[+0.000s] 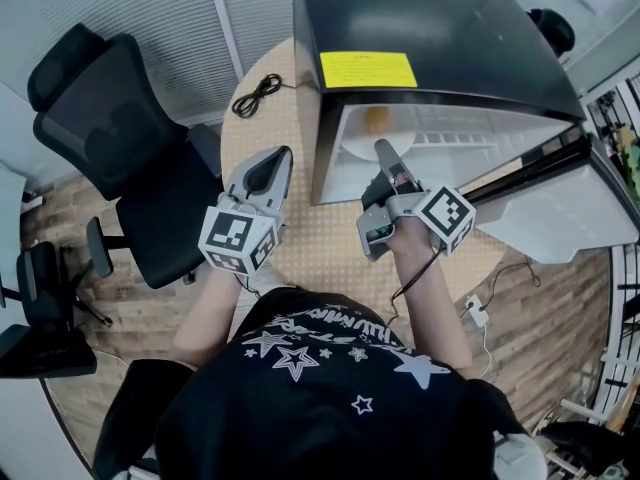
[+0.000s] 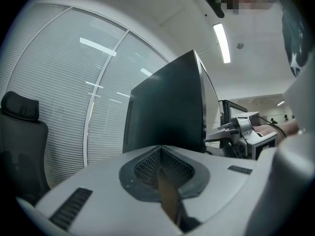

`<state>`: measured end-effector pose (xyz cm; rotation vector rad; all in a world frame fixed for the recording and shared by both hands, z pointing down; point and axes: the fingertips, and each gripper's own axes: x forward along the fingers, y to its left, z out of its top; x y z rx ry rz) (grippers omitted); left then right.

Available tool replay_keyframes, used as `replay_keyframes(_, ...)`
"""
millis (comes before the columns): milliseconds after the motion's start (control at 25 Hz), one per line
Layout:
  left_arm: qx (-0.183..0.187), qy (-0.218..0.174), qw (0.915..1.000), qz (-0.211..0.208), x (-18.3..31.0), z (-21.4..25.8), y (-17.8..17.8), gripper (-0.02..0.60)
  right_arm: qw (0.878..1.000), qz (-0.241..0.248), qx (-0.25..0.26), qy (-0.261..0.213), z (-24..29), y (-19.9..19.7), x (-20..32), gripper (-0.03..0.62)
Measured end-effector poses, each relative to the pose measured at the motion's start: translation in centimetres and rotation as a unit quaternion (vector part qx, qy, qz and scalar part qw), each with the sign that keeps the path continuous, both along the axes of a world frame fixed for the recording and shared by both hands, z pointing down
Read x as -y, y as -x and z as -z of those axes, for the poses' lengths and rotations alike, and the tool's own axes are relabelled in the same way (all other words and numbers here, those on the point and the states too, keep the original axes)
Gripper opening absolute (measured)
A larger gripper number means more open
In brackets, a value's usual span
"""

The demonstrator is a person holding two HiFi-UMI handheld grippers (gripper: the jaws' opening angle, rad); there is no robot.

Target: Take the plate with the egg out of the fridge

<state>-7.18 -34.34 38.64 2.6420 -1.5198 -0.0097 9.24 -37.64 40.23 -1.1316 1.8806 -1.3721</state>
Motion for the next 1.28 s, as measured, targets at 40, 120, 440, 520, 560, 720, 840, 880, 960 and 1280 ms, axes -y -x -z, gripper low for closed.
replay_keyframes(40, 0.001, 0.000, 1.0000, 0.000, 0.0, 0.0, 0.0, 0.008, 1.000, -0.002, 0.005, 0.005, 0.0, 0.0, 0.0, 0.124)
replay_keyframes(120, 0.002, 0.001, 1.0000, 0.000, 0.0, 0.0, -0.1, 0.008, 1.000, -0.006, 0.017, 0.014, -0.2, -0.1, 0.0, 0.118)
replay_keyframes(440, 0.006, -0.002, 1.0000, -0.001, -0.4, 0.2, -0.3, 0.008, 0.999, -0.009, 0.026, 0.030, -0.2, -0.2, -0.2, 0.114)
replay_keyframes(520, 0.005, -0.002, 1.0000, 0.000, -0.5, 0.3, -0.3, 0.008, 0.999, -0.008, 0.024, 0.030, -0.1, -0.1, -0.5, 0.114)
replay_keyframes(560, 0.005, -0.003, 1.0000, 0.000, -0.5, 0.3, -0.2, 0.008, 0.999, -0.007, 0.022, 0.029, -0.1, -0.1, -0.6, 0.113)
replay_keyframes(720, 0.003, -0.002, 1.0000, 0.001, -0.6, 0.2, -0.2, 0.008, 0.999, -0.008, 0.028, 0.024, 0.5, -0.2, -0.8, 0.066)
replay_keyframes(840, 0.002, -0.001, 1.0000, -0.001, -0.7, 0.2, -0.3, 0.008, 0.998, -0.014, 0.047, 0.027, 0.7, -0.4, -1.1, 0.063)
replay_keyframes(880, 0.001, -0.001, 1.0000, -0.002, -0.8, 0.2, -0.4, 0.008, 0.998, -0.016, 0.052, 0.029, 0.6, -0.4, -1.3, 0.062)
replay_keyframes(960, 0.001, -0.001, 1.0000, -0.005, -0.9, 0.2, -0.6, 0.008, 0.998, -0.016, 0.059, 0.030, 0.6, -0.5, -1.8, 0.063)
replay_keyframes(1280, -0.002, -0.005, 1.0000, -0.008, -1.5, 0.6, -1.0, 0.008, 0.997, -0.014, 0.070, 0.008, 1.1, -0.9, -3.6, 0.061)
